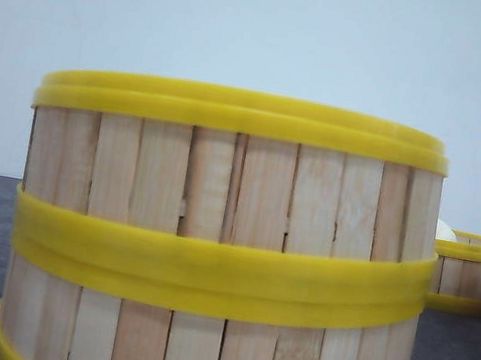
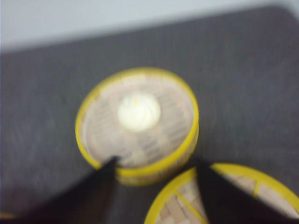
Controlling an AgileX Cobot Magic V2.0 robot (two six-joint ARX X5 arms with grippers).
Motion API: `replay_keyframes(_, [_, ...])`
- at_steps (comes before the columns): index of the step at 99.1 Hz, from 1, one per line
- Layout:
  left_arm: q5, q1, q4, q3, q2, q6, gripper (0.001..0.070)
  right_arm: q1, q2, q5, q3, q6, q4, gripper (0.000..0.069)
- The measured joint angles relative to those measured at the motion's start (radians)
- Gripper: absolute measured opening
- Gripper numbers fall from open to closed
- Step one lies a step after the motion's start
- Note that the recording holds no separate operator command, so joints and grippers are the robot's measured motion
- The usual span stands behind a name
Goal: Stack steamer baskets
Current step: 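Reach right gripper to the single-bun basket and pinch its rim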
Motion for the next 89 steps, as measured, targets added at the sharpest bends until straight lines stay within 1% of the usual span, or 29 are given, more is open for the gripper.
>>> replay_keyframes(4, [0.000, 0.000, -0.007, 0.000, -0.026, 0.000, 0.0024, -0.006, 0.108, -0.010, 0.093, -0.016, -0.072, 0.0433])
replay_keyframes(9, [-0.001, 0.000, -0.012, 0.000, -0.056, 0.000, 0.0024, -0.011, 0.233, -0.017, 0.200, -0.039, -0.154, 0.0478])
replay_keyframes(16, [-0.001, 0.000, -0.023, 0.000, -0.095, 0.000, 0.0024, -0.016, 0.385, -0.022, 0.330, -0.063, -0.234, 0.0503])
replay_keyframes(25, [-0.014, 0.000, -0.040, 0.000, -0.148, 0.000, 0.0024, -0.023, 0.531, -0.011, 0.448, -0.074, -0.247, 0.0513])
replay_keyframes(37, [-0.052, 0.000, -0.072, 0.003, -0.178, 0.000, 0.0024, -0.030, 0.662, 0.011, 0.486, -0.078, -0.243, 0.0497])
replay_keyframes(45, [-0.054, 0.000, -0.100, 0.003, -0.173, 0.000, 0.0024, -0.030, 0.746, 0.007, 0.484, -0.079, -0.254, 0.0479])
replay_keyframes(55, [-0.053, 0.000, -0.119, 0.003, -0.168, 0.001, 0.0024, -0.031, 0.836, -0.014, 0.482, -0.079, -0.266, 0.0474])
replay_keyframes(66, [-0.053, 0.000, -0.131, 0.002, -0.166, 0.001, 0.0024, -0.031, 0.874, -0.053, 0.478, -0.079, -0.264, 0.0474])
replay_keyframes(72, [-0.054, 0.000, -0.130, 0.002, -0.167, 0.003, 0.0024, -0.031, 0.874, -0.050, 0.479, -0.079, -0.253, 0.0473])
replay_keyframes(76, [-0.055, 0.000, -0.130, 0.002, -0.167, 0.007, 0.0024, -0.031, 0.873, -0.031, 0.479, -0.079, -0.243, 0.0468])
replay_keyframes(81, [-0.055, 0.000, -0.129, 0.002, -0.167, 0.016, 0.0024, -0.031, 0.873, -0.002, 0.479, -0.079, -0.234, 0.0446])
replay_keyframes(89, [-0.055, 0.000, -0.130, 0.002, -0.167, 0.025, 0.0024, -0.031, 0.873, 0.038, 0.479, -0.078, -0.233, 0.0379])
